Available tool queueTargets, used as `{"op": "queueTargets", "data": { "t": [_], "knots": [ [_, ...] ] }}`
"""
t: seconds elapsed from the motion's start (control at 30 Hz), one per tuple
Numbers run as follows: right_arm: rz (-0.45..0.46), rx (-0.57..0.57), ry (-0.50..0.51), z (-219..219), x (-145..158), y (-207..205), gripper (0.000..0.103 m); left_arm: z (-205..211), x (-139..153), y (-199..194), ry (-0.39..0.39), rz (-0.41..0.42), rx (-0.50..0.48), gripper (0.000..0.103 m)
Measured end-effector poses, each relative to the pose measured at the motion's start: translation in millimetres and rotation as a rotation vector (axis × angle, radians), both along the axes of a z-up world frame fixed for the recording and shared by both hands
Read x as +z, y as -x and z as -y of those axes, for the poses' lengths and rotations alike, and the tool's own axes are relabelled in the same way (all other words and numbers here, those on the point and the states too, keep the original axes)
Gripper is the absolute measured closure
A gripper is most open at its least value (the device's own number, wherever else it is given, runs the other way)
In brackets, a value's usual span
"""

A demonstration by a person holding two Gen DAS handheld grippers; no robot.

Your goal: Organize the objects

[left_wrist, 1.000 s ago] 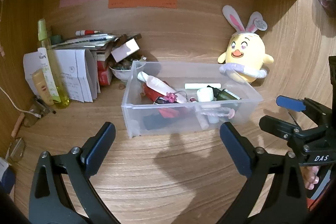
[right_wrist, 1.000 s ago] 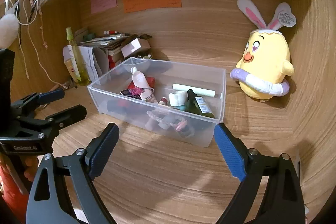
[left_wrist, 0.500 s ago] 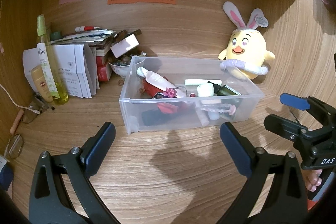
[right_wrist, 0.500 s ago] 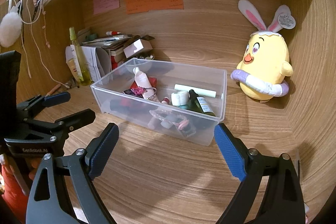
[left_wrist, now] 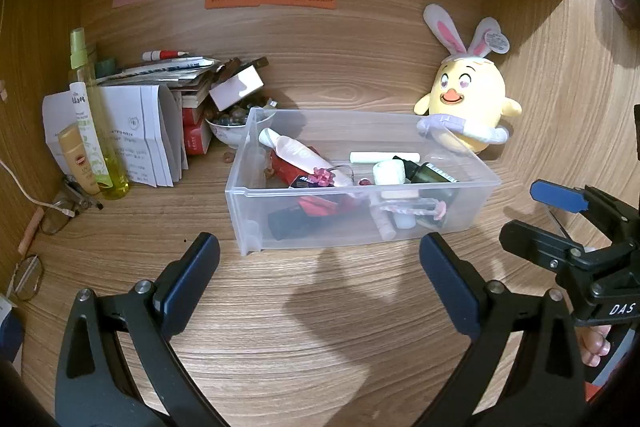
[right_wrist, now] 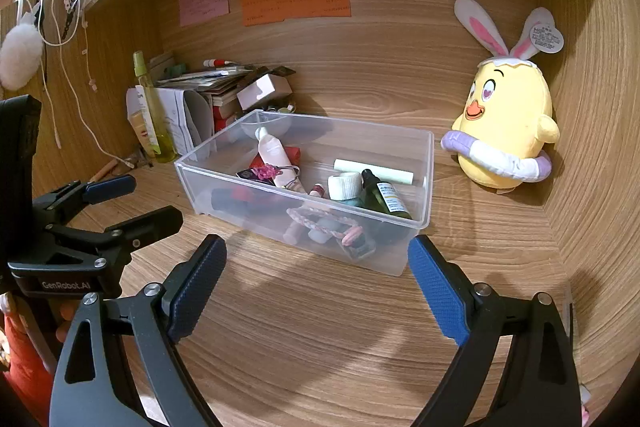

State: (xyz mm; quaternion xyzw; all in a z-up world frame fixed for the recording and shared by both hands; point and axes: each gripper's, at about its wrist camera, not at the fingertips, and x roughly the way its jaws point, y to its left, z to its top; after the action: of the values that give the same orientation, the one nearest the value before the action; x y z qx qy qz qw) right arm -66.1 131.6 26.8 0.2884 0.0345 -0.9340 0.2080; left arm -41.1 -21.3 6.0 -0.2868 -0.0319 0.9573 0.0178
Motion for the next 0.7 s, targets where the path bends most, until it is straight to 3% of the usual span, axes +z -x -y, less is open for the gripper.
{"op": "queueTargets", "data": {
  "t": [0.7],
  "knots": [
    [0.003, -0.001, 0.007, -0.2, 0.6, -0.3, 0.012, -2.5, -2.5, -0.7, -0.007, 0.014, -0.023, 0.002]
  ]
}}
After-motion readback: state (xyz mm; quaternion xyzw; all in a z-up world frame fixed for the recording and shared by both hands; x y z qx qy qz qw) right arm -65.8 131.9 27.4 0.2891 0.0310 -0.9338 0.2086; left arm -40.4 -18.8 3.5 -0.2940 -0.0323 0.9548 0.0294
